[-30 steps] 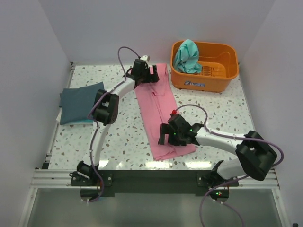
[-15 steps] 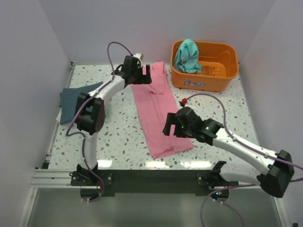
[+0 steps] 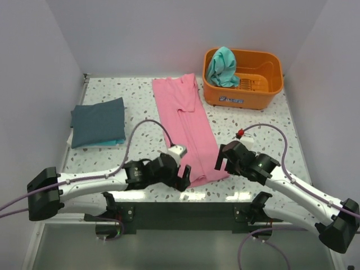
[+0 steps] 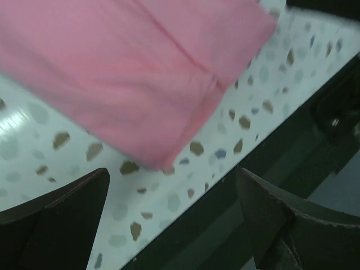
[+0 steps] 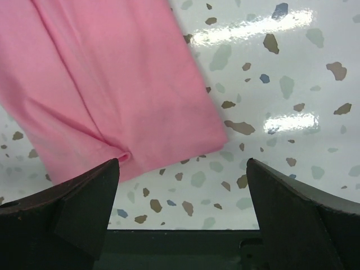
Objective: Fold and stack the t-shirts
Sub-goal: Fold the tshirt, then neatly place the folded tshirt to the corner
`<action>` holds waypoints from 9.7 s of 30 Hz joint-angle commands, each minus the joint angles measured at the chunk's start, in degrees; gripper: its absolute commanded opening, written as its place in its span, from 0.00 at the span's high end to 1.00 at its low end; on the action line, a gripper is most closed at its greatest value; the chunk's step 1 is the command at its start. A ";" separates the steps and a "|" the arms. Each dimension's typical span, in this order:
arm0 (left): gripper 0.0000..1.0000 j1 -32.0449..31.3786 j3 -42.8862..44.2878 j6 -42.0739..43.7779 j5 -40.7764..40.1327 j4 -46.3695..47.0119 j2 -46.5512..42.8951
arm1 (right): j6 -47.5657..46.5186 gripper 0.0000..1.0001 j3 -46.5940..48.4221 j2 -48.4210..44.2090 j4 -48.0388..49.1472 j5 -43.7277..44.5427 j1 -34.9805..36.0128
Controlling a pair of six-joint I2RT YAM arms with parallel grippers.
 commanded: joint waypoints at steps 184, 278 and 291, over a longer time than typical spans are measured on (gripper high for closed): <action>1.00 23.94 -5.57 0.45 5.81 17.43 20.84 | -12.12 0.65 7.08 46.28 37.14 -29.71 -25.02; 0.00 34.40 5.85 -7.36 4.95 12.24 23.12 | -19.77 0.01 9.41 14.59 29.59 -29.64 -23.70; 0.26 29.57 10.77 -18.18 -4.12 6.88 34.28 | -17.66 0.01 -0.39 -11.98 14.56 -20.39 -23.70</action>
